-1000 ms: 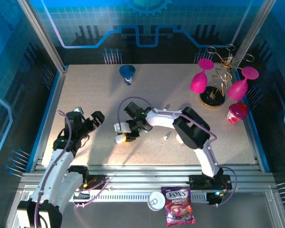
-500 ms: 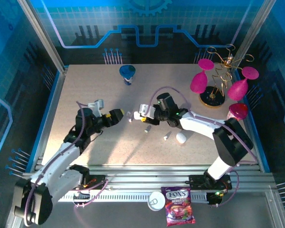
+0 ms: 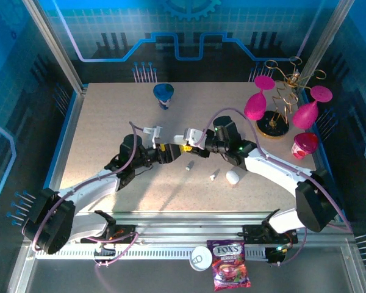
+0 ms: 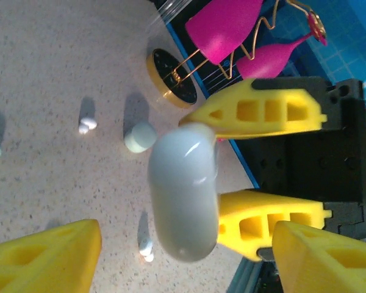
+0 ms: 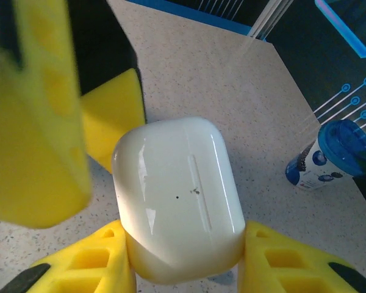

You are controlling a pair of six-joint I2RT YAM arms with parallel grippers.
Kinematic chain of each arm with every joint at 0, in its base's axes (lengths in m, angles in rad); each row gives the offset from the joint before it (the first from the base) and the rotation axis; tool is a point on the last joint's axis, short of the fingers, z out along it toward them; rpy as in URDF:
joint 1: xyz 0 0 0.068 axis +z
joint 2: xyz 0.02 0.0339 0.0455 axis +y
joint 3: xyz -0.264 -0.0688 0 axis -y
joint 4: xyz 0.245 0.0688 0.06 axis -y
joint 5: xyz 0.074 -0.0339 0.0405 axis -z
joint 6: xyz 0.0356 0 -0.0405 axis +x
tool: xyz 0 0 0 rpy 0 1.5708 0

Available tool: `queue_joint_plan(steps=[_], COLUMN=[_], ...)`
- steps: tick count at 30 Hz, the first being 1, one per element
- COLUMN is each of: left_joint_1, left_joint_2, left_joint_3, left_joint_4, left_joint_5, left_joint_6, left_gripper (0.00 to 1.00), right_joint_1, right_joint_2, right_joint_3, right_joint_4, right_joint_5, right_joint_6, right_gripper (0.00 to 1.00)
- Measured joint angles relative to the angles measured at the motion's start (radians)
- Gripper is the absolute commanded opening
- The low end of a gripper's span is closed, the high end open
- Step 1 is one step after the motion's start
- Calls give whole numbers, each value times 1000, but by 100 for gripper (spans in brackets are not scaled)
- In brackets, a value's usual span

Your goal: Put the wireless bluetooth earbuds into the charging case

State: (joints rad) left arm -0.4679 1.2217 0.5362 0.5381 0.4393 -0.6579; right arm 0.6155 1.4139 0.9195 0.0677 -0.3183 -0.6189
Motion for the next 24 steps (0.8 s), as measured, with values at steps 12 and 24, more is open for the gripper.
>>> queue_joint_plan(steps=[12,24], left_joint_1=[1,-2], left_joint_2=[5,33], left_joint_3=[15,15], left_joint_4=[43,83], left_joint_5=[4,4], left_joint_6=[-27,-43], left_gripper=[53,37], right_joint_1=[0,0], right_joint_2=[-14,-15], right_joint_3=[-11,-23], right_joint_4=[8,68], right_joint_5=[-3,0], right_joint_6=[38,95], right_gripper=[30,30])
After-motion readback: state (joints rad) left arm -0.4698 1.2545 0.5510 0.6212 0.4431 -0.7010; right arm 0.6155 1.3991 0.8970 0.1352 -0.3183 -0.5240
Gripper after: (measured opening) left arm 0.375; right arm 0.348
